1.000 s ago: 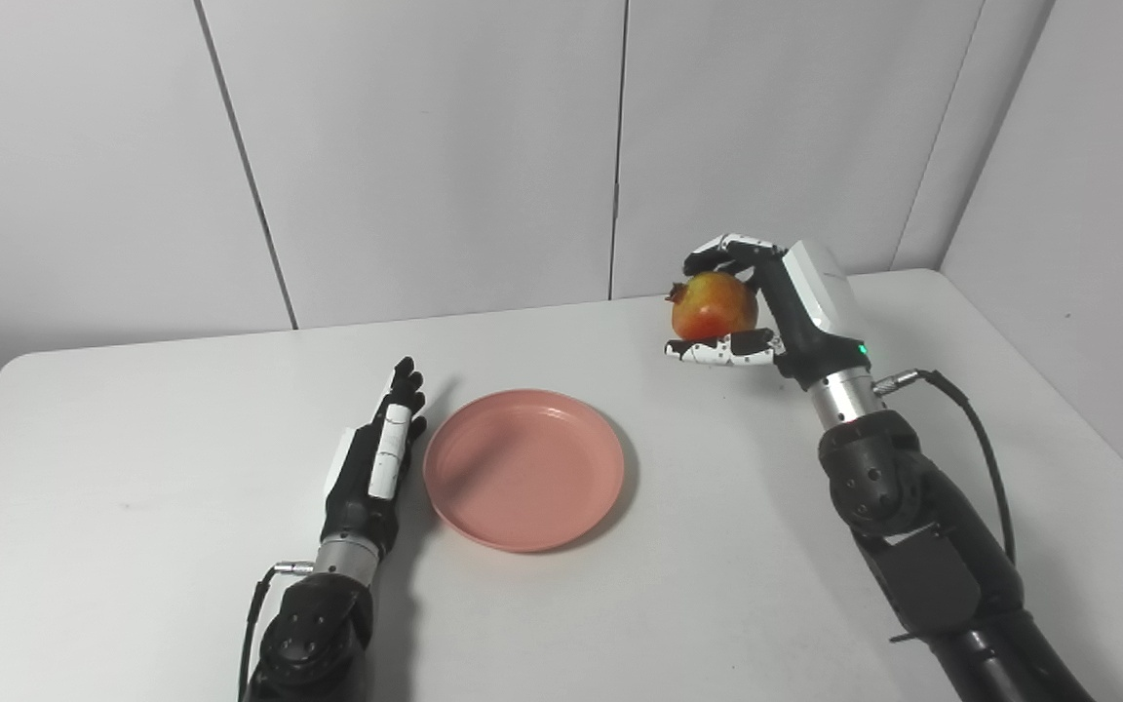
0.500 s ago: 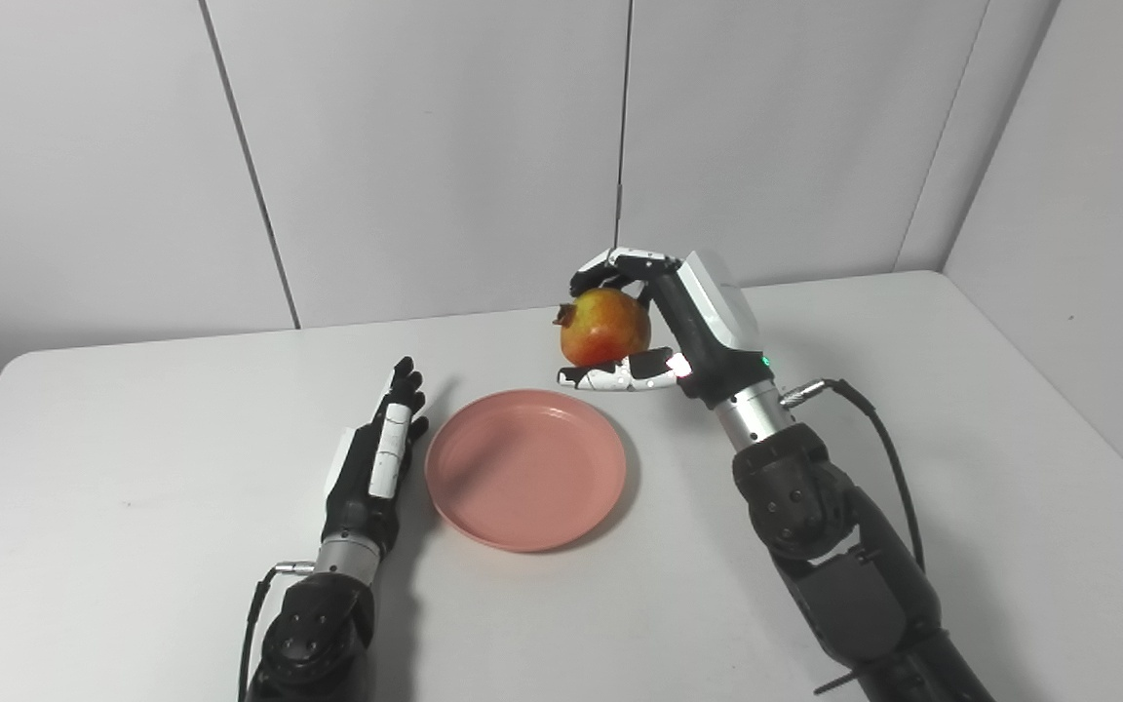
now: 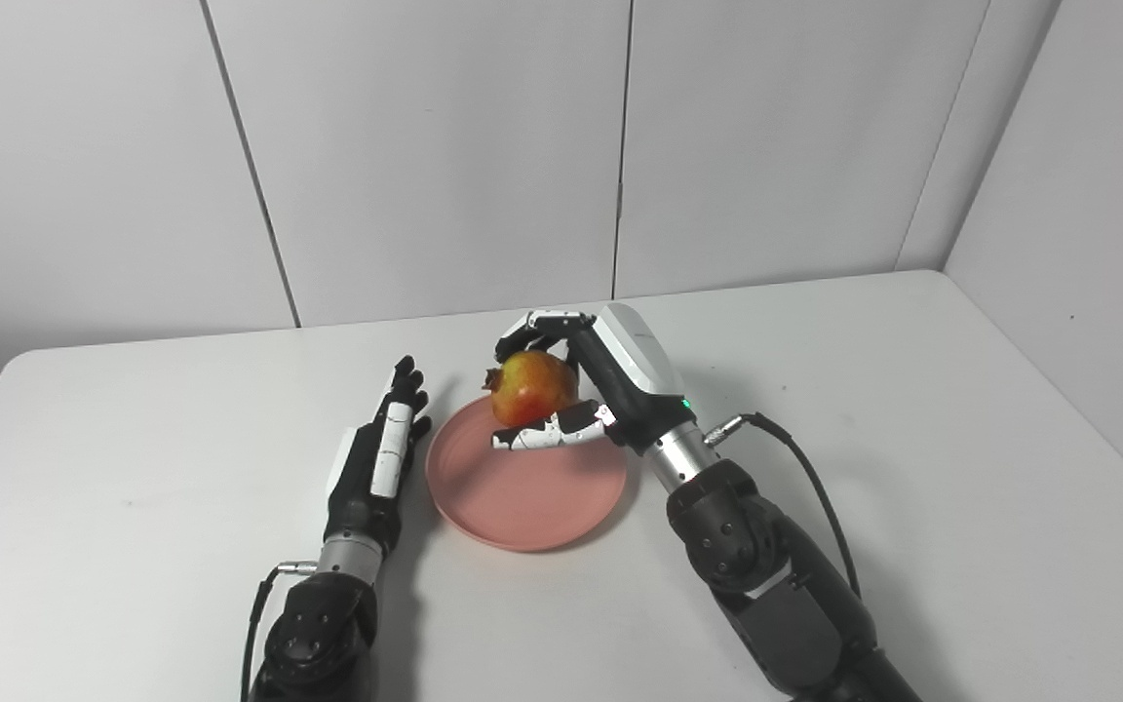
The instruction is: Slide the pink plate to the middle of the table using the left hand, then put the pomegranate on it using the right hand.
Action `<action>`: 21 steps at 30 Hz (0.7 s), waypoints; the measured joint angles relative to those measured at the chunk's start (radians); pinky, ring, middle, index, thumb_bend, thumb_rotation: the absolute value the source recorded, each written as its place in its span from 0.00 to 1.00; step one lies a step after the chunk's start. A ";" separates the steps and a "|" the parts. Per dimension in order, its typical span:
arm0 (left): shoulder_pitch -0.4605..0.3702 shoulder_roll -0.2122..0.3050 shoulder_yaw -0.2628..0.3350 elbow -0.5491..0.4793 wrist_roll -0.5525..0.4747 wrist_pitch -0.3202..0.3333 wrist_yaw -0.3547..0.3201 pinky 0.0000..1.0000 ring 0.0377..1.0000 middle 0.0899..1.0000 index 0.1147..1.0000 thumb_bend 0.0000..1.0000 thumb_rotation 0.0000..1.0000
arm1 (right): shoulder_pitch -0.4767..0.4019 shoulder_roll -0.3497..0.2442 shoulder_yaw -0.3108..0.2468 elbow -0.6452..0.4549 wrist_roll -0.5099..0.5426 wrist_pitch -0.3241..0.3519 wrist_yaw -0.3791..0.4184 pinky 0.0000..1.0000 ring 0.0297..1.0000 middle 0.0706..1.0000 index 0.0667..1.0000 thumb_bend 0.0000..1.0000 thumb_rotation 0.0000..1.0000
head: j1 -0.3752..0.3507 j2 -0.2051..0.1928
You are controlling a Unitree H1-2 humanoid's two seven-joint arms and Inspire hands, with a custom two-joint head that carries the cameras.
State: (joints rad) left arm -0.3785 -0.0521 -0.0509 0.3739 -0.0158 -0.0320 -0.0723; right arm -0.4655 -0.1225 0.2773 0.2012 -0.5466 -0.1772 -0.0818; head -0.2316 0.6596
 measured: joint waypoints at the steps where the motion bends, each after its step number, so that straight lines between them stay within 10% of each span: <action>1: 0.000 0.000 0.000 -0.001 0.000 0.000 0.000 0.97 0.99 1.00 1.00 0.79 1.00 | 0.002 0.005 0.000 0.006 0.001 0.000 0.000 0.25 0.34 0.45 0.51 0.51 0.00 | 0.000 0.000; 21: 0.000 -0.010 0.012 -0.007 -0.005 -0.001 -0.002 0.99 1.00 1.00 1.00 0.78 1.00 | 0.011 -0.008 0.036 0.207 -0.046 -0.076 -0.044 0.33 0.37 0.48 0.51 0.51 0.00 | 0.009 0.006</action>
State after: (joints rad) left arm -0.3783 -0.0619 -0.0393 0.3674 -0.0211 -0.0330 -0.0747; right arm -0.4548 -0.1302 0.3132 0.4078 -0.5931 -0.2530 -0.1261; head -0.2225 0.6657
